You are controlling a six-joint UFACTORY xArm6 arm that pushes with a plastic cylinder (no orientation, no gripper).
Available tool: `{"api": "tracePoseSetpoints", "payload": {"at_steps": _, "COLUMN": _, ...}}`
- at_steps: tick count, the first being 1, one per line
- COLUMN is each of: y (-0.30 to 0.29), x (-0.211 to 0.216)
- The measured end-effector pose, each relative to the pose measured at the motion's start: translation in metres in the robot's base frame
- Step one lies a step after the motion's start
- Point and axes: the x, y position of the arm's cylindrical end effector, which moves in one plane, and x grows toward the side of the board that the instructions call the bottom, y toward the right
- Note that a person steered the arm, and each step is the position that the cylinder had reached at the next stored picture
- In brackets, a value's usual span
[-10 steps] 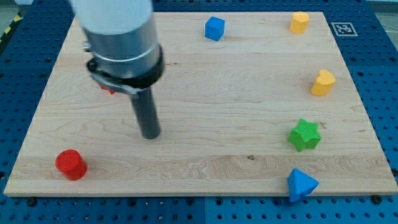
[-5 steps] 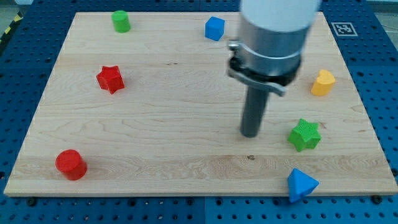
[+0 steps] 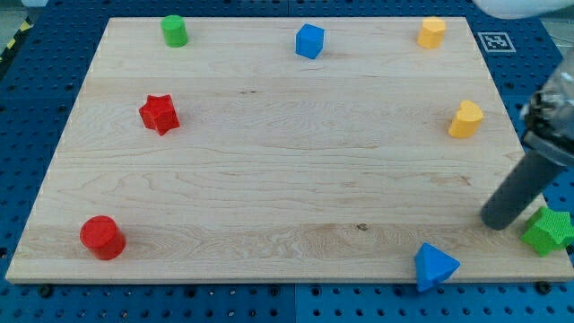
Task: Move your arm away from the green star
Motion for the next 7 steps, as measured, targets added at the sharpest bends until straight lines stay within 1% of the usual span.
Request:
{"api": "tracePoseSetpoints", "payload": {"at_steps": 1, "y": -0.007, "x": 0.019}}
{"api": "tracePoseSetpoints", "payload": {"at_steps": 3, "y": 0.028, "x": 0.052}}
{"api": "tracePoseSetpoints", "payload": {"at_steps": 4, "y": 0.025, "x": 0.053}}
{"api": "tracePoseSetpoints", "payload": {"at_steps": 5, "y": -0.049, "x": 0.047}}
{"api": "tracePoseSetpoints", "payload": {"at_steps": 6, "y": -0.123, "x": 0.017}}
{"api": "tracePoseSetpoints", "payload": {"at_steps": 7, "y": -0.139, "x": -0.025}}
